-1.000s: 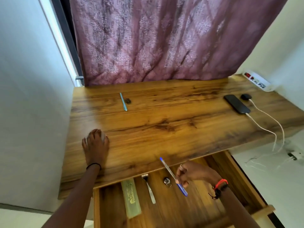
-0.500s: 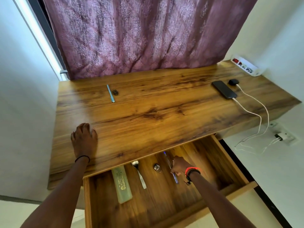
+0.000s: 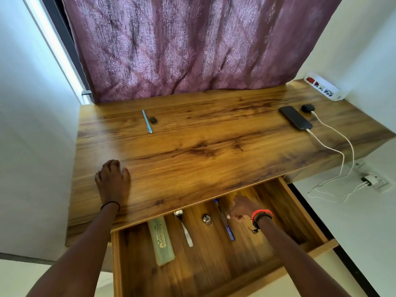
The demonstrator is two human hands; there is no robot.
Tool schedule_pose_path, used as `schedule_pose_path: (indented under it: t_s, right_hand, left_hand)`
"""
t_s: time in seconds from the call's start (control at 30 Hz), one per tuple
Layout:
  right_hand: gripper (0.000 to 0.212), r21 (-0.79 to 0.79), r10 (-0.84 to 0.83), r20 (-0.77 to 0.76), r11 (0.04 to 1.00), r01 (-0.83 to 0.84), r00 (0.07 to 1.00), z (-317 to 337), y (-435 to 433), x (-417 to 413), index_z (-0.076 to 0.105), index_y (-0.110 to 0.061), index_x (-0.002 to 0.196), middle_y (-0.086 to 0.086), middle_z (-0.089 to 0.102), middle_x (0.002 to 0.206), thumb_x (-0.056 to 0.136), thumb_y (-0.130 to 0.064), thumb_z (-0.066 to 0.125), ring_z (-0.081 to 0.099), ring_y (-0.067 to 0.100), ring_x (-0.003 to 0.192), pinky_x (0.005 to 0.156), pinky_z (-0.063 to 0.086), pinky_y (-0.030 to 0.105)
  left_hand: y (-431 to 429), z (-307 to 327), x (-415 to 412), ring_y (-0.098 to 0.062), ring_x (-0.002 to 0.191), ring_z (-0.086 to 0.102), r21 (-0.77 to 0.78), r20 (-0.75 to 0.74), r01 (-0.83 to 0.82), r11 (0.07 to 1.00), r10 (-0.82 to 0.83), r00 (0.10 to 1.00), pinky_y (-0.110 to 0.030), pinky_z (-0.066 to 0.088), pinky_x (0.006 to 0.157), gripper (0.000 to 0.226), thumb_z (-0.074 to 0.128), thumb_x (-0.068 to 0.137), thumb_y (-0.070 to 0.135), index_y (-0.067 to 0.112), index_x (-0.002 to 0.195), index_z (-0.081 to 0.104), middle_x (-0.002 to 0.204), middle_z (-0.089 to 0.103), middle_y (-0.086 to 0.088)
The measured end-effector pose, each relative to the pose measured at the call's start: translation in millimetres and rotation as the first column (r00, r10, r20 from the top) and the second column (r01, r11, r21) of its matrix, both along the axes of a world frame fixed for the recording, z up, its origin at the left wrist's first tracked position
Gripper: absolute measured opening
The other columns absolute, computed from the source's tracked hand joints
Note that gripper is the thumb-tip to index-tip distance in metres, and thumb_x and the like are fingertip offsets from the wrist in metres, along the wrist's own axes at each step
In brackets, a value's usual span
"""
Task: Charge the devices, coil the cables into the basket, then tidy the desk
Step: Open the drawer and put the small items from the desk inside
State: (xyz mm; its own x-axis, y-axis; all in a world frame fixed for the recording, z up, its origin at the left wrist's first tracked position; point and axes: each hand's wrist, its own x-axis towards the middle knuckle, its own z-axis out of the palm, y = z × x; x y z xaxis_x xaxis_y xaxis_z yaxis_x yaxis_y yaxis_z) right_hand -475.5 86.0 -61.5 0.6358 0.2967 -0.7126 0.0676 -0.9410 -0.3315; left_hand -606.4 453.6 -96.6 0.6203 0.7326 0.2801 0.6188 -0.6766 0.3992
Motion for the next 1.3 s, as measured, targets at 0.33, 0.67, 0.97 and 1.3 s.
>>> schedule_pose_path:
  t_s: [0.33,0.67,0.97,1.3]
  right_hand:
    - [0.029,0.146,0.174,0.211,0.967,-0.208,0.962,86,90,60,0.062,-0.007,0.057,0.005,0.059,0.053,0.074,-0.028,0.073,0.053,0.013,0.048,0.053,0.041,0.021]
    - [0.017,0.419,-0.050,0.397,0.898,-0.133,0.916,67,246,110,0.056,-0.008,0.063,0.021,0.071,0.089,0.078,-0.002,0.056,0.067,0.030,0.086,0.081,0.055,0.041]
    - [0.020,0.476,-0.139,0.411,0.876,-0.082,0.901,46,339,111,0.056,0.000,0.070,0.024,0.066,0.097,0.087,-0.003,0.046,0.059,0.035,0.094,0.069,0.046,0.035]
    - [0.038,0.465,-0.144,0.401,0.883,-0.066,0.905,42,370,107,0.060,0.002,0.111,0.019,0.065,0.109,0.082,-0.020,0.070,0.062,0.032,0.100,0.080,0.051,0.037]
  left_hand:
    - [14,13,32,-0.033,0.116,0.048,-0.043,0.026,-0.057,0.997,0.058,0.998,-0.052,0.025,0.105,0.034,0.051,0.091,0.023,0.006,0.121,0.051,0.125,0.049,-0.015]
    - [19,-5,43,-0.029,0.114,0.050,0.034,-0.068,-0.069,0.997,0.071,0.995,-0.053,0.028,0.105,0.035,0.048,0.091,0.032,0.012,0.120,0.048,0.124,0.050,-0.012]
    - [20,-4,45,-0.026,0.117,0.050,0.031,-0.022,-0.105,0.994,0.106,0.994,-0.050,0.028,0.106,0.039,0.053,0.088,0.031,0.012,0.122,0.049,0.127,0.052,-0.008]
    - [19,-4,46,-0.023,0.117,0.051,0.067,-0.042,-0.111,0.992,0.114,0.993,-0.050,0.032,0.104,0.039,0.054,0.087,0.032,0.014,0.121,0.050,0.127,0.052,-0.005]
